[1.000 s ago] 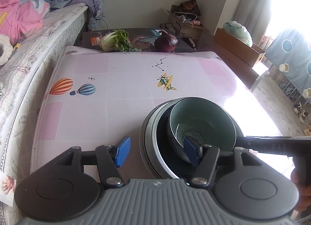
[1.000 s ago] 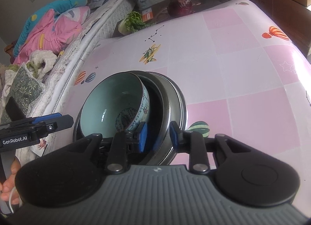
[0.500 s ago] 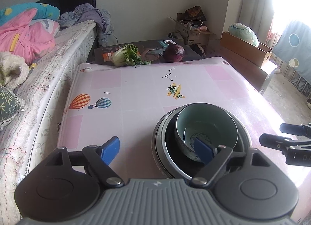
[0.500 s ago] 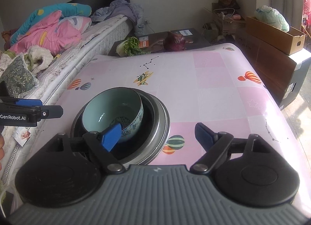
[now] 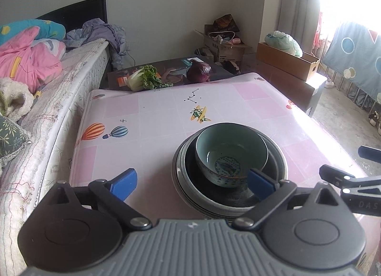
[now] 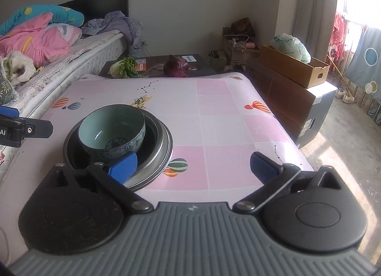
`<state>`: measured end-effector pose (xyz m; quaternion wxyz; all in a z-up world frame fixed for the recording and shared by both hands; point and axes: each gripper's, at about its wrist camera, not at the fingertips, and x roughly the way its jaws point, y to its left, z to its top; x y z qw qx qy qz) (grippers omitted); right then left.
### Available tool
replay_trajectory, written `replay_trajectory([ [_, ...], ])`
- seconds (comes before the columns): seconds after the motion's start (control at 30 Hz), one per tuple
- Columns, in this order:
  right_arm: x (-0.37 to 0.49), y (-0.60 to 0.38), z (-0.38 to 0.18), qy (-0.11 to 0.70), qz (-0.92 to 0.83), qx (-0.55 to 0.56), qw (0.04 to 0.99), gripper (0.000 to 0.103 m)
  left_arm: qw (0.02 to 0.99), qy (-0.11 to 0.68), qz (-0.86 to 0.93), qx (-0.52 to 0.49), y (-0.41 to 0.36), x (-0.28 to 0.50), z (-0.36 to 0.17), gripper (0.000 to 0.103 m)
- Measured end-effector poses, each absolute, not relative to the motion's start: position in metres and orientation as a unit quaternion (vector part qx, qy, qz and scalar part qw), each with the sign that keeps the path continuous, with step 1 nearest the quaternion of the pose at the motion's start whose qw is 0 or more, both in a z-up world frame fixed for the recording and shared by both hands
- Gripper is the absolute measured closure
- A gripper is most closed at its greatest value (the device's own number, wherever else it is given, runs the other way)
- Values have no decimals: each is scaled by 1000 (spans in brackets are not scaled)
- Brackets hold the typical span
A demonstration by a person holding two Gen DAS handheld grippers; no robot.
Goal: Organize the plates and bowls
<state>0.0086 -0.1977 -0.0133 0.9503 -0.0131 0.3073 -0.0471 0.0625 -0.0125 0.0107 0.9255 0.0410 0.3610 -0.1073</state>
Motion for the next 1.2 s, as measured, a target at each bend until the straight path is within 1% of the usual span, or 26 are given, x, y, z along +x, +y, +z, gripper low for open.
replay_trajectory([
  [0.1,-3,-192,-12,301,-64,-20,951,1,926,360,-105,37,-11,51,10,0],
  [0.23,-7,-185,-10,307,-85,-25,948,1,931,356,-77,35,-8,38,8,0],
  [0.37,-5,-175,-11,317,-101,-39,942,1,927,366,-38,70,-7,30,5,0],
  [0.47,-3,-168,-11,326,-94,-40,940,1,917,389,-42,77,-4,31,0,0],
  [0.73,9,-161,-19,365,-61,-12,929,1,886,462,-30,26,6,49,-20,0],
  [1.2,15,-163,-23,395,-18,14,919,1,871,489,-10,43,-2,57,-30,0],
])
